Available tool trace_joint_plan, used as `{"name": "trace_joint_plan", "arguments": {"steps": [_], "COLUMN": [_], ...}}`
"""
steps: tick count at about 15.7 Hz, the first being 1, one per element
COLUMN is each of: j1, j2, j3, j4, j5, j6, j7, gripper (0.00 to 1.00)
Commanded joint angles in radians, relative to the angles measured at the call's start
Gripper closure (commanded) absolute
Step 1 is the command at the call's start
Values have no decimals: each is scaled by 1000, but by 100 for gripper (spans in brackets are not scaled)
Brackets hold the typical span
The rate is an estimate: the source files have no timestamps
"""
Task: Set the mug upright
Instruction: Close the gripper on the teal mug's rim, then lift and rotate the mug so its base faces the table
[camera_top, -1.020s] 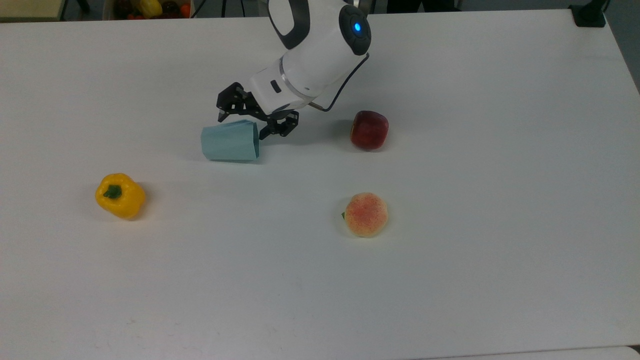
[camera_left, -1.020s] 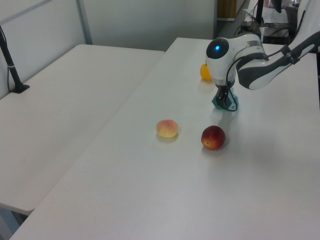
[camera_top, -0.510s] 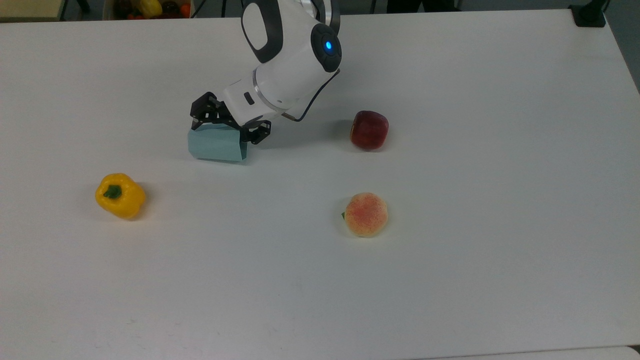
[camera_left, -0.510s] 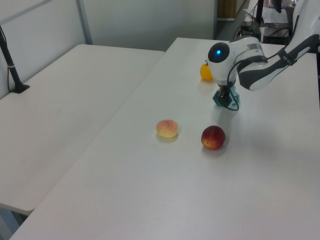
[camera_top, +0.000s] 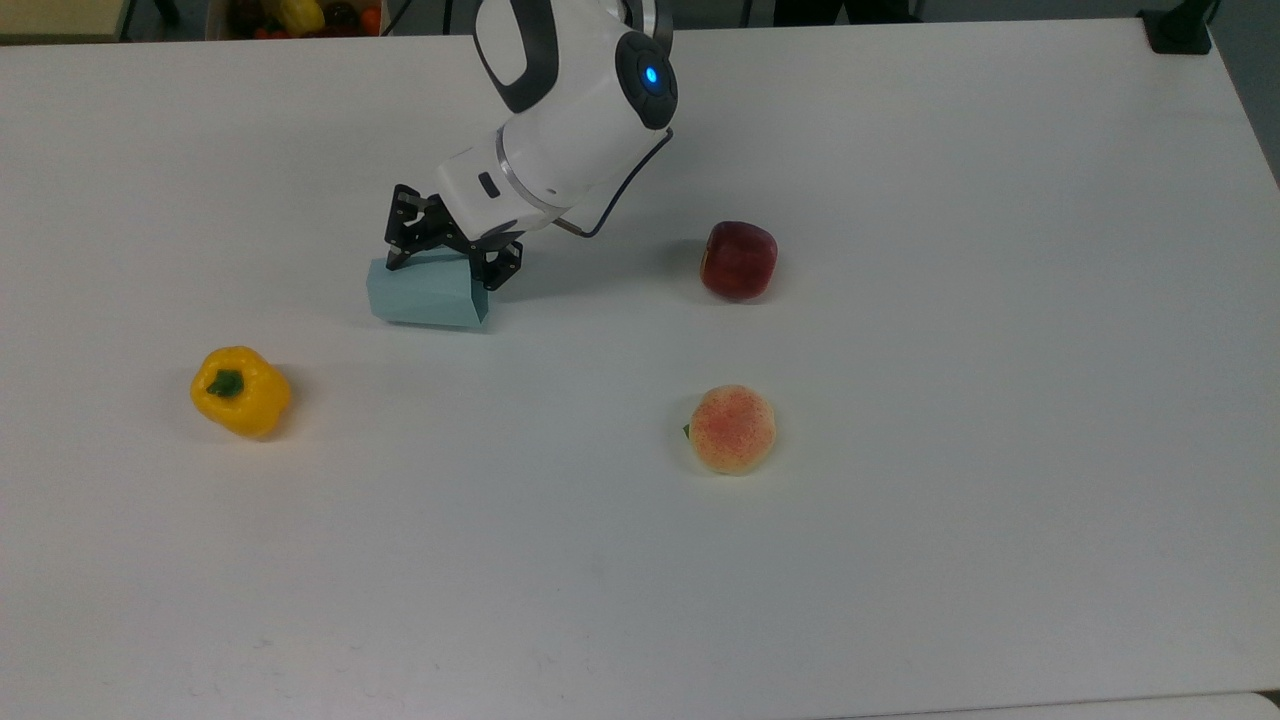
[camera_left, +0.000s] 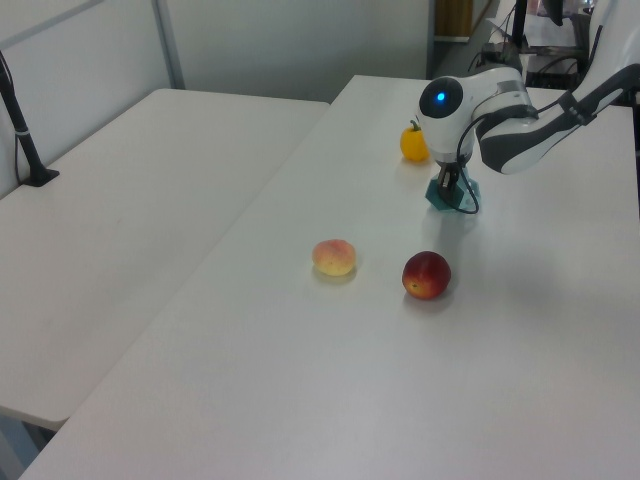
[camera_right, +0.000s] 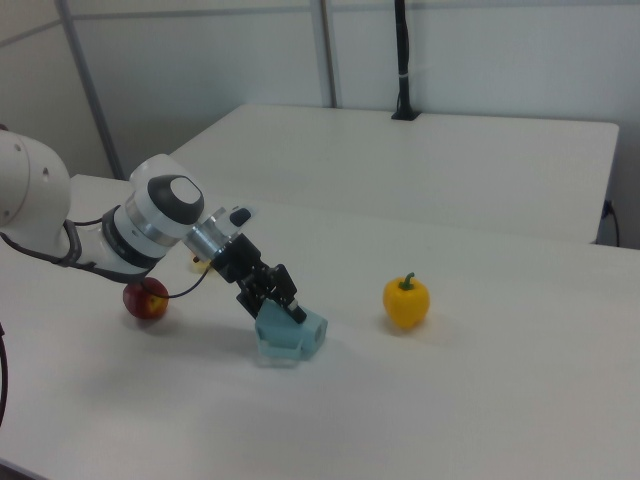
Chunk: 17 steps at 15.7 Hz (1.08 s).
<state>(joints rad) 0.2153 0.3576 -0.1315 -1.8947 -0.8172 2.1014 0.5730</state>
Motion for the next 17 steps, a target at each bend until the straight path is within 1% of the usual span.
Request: {"name": "trace_joint_plan", "arguments": {"steps": [1,3,6,8,10,11,14,15,17], "j1": [9,10,9,7,-8,-22,-74,-94,-132], "j2": [-41,-57,-78,-103,-121,-124,-117,-115,-114], "j3": [-5,-5,-5,-5,-3,-3,-8,-8,-8], "j4": [-38,-37,-18,-7,5,32,97,103,105], "j5": [76,136,194,272,349,399,637,692,768], "j6": [26,20,2,2,-30,-47,-63,-63,-61], "j7": [-4,-50,-80,-119,-223,-289,-512,-565,-663], "gripper": [100,100,100,100,100,100,100,100,100]}}
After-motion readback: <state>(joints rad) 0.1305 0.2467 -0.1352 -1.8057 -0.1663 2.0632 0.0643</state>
